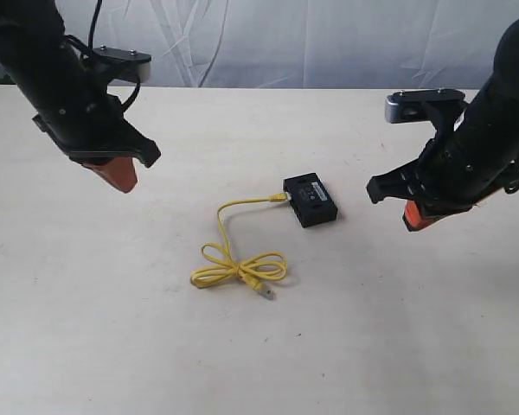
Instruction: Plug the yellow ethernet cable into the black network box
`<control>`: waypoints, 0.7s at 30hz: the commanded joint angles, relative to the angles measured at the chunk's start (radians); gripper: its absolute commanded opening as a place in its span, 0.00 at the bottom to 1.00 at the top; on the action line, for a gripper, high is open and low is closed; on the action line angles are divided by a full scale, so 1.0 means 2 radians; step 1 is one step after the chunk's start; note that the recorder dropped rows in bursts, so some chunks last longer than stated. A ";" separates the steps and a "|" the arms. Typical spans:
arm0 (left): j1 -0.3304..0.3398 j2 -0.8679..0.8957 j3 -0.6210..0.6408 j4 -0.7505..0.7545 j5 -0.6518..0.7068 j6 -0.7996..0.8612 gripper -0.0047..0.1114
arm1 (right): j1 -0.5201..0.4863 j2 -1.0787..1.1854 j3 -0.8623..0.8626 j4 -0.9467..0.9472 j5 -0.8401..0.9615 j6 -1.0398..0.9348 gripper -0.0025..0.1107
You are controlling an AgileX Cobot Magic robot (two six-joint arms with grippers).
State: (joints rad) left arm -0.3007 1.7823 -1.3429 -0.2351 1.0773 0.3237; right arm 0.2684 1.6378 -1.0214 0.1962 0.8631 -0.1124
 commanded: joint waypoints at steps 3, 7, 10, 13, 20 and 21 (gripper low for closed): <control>0.006 -0.065 0.057 0.034 -0.031 -0.018 0.04 | 0.000 -0.039 0.004 -0.005 -0.001 0.020 0.01; 0.015 -0.099 0.094 0.032 -0.046 -0.018 0.04 | 0.000 -0.064 0.004 -0.006 0.004 0.031 0.01; 0.028 -0.126 0.119 0.034 -0.056 -0.024 0.04 | 0.000 -0.087 0.004 -0.006 0.014 0.032 0.01; 0.047 -0.152 0.142 0.035 -0.070 -0.027 0.04 | 0.000 -0.110 0.004 -0.007 0.019 0.040 0.01; 0.070 -0.210 0.193 0.025 -0.111 -0.028 0.04 | 0.000 -0.159 0.004 -0.017 0.025 0.045 0.01; 0.070 -0.217 0.198 0.025 -0.116 -0.028 0.04 | 0.000 -0.166 0.004 -0.019 0.025 0.045 0.01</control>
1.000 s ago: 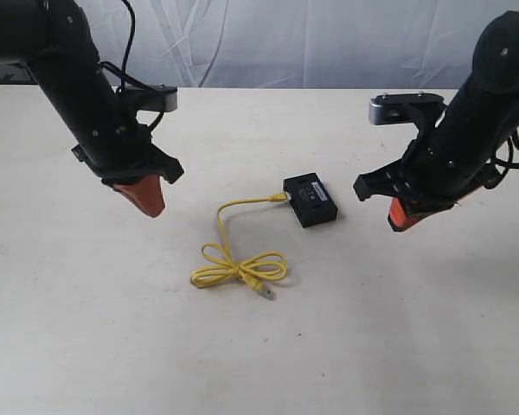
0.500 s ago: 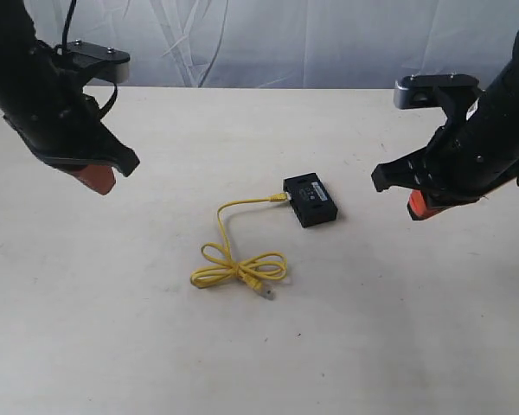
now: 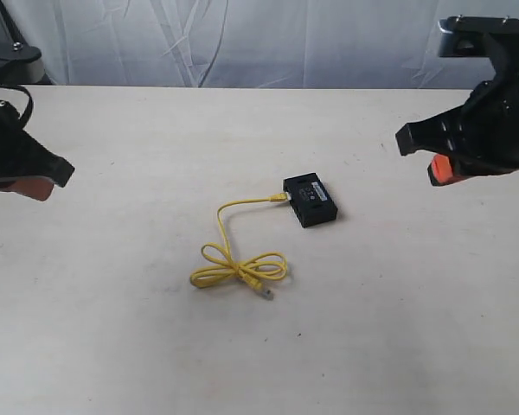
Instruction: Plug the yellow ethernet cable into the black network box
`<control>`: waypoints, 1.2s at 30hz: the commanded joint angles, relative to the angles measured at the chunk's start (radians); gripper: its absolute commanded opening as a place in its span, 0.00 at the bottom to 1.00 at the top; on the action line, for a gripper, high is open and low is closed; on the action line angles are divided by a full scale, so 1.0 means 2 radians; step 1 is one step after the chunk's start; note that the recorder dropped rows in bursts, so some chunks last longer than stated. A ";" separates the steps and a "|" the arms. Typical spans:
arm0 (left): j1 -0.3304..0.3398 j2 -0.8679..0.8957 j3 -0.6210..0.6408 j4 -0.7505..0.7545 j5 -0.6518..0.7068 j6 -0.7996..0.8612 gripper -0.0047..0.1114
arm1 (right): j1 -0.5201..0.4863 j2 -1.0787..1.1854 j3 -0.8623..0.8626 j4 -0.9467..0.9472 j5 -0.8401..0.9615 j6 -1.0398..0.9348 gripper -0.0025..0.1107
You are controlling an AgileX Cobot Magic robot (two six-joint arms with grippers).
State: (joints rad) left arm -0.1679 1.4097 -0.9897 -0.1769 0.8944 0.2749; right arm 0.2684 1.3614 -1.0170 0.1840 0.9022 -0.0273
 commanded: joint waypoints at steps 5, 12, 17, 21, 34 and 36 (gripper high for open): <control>0.004 -0.082 0.052 -0.005 -0.050 -0.004 0.04 | 0.000 -0.062 0.002 -0.033 0.014 0.017 0.01; 0.004 -0.165 0.085 -0.005 -0.077 -0.005 0.04 | 0.000 -0.121 0.002 -0.039 0.015 0.019 0.01; 0.004 -0.230 0.099 -0.005 -0.086 -0.006 0.04 | 0.000 -0.170 0.035 -0.037 -0.014 0.019 0.01; 0.004 -0.283 0.108 -0.005 -0.093 -0.006 0.04 | 0.000 -0.200 0.081 -0.043 -0.026 0.014 0.01; 0.004 -0.421 0.187 0.143 -0.104 -0.182 0.04 | 0.000 -0.315 0.178 -0.078 -0.104 0.049 0.01; 0.004 -0.427 0.199 0.101 -0.105 -0.143 0.04 | 0.000 -0.340 0.208 -0.078 -0.139 0.049 0.01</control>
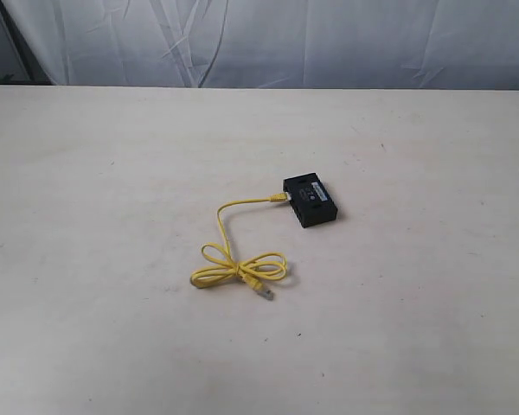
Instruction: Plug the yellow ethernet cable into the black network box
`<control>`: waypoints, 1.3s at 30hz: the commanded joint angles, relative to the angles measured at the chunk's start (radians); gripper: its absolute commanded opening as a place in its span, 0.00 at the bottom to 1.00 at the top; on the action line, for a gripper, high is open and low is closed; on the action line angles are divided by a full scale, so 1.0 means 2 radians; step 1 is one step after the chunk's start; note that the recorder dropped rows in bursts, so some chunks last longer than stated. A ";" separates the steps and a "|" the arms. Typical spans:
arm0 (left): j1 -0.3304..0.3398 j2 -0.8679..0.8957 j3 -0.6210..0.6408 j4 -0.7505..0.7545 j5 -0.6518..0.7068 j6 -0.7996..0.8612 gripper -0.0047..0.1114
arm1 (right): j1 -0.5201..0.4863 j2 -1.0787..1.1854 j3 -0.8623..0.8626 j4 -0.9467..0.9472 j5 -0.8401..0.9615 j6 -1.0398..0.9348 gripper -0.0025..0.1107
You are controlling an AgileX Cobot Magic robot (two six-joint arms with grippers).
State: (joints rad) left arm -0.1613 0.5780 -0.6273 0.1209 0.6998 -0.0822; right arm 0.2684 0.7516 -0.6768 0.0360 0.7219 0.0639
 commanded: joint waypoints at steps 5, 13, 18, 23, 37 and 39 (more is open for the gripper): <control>0.001 -0.011 0.047 -0.102 -0.027 0.088 0.04 | 0.000 -0.066 0.062 -0.010 -0.064 0.003 0.01; 0.001 -0.012 0.050 -0.092 -0.034 0.088 0.04 | 0.000 -0.069 0.062 -0.014 -0.054 0.003 0.01; 0.001 -0.012 0.050 -0.092 -0.035 0.087 0.04 | 0.000 -0.069 0.062 -0.014 -0.054 0.003 0.01; 0.001 -0.012 0.050 -0.092 -0.035 0.087 0.04 | 0.000 -0.069 0.062 -0.014 -0.054 0.003 0.01; 0.001 -0.012 0.050 -0.092 -0.035 0.087 0.04 | -0.098 -0.171 0.062 0.021 -0.052 0.003 0.01; 0.001 -0.012 0.050 -0.092 -0.035 0.087 0.04 | -0.099 -0.192 0.062 0.021 -0.052 0.003 0.01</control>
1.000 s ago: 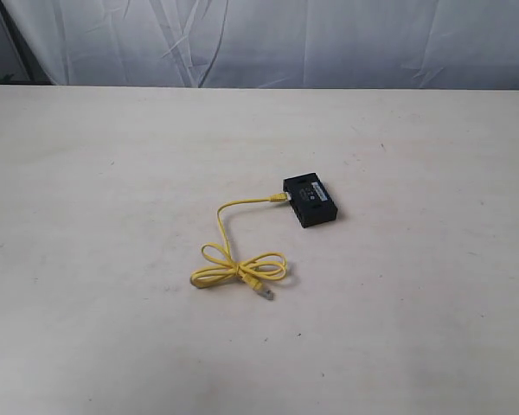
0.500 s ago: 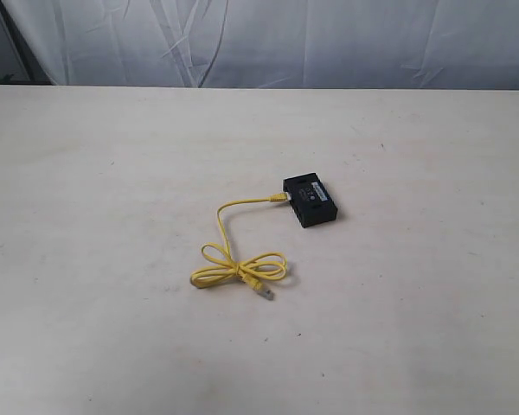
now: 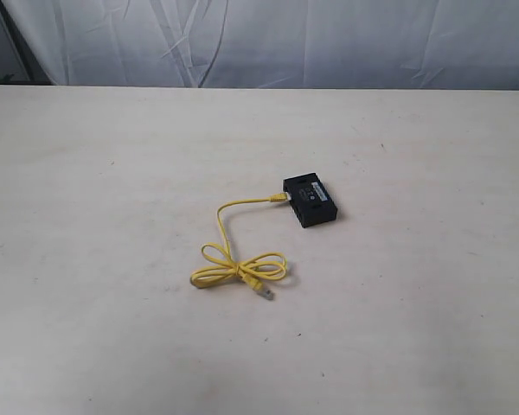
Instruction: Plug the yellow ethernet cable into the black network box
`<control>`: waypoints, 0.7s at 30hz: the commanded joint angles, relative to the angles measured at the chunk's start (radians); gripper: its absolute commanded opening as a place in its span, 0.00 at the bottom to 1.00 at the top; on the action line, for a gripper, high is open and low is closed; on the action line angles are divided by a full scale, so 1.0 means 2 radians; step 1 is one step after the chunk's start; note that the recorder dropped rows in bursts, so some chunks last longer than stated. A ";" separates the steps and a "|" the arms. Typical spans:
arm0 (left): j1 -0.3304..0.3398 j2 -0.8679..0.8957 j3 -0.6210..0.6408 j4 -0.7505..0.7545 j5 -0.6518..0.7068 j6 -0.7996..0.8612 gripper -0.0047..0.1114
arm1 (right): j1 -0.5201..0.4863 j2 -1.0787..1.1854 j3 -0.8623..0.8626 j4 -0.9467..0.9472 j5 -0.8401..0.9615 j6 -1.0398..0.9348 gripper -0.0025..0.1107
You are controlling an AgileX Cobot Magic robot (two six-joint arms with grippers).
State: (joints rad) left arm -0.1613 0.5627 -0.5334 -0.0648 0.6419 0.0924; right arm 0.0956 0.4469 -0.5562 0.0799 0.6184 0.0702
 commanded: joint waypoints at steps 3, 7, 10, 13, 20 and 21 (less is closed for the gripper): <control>0.001 -0.005 0.003 0.001 -0.006 0.000 0.04 | -0.012 -0.066 0.002 0.009 0.000 0.000 0.01; 0.001 -0.005 0.003 0.001 -0.006 0.000 0.04 | -0.012 -0.084 0.002 0.006 0.000 0.000 0.01; 0.001 -0.005 0.003 0.001 -0.006 0.000 0.04 | -0.012 -0.088 0.002 0.006 0.000 0.000 0.01; 0.001 -0.005 0.003 0.001 -0.006 0.000 0.04 | -0.010 -0.088 0.002 0.010 0.000 0.000 0.01; 0.001 -0.005 0.003 0.001 -0.006 -0.001 0.04 | 0.000 -0.125 0.019 0.000 -0.004 0.000 0.01; 0.001 -0.005 0.003 0.001 -0.006 -0.001 0.04 | 0.000 -0.133 0.028 -0.001 -0.004 0.000 0.01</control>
State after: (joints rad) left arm -0.1613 0.5627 -0.5334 -0.0648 0.6419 0.0924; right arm 0.0933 0.2153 -0.5354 0.0926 0.6204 0.0702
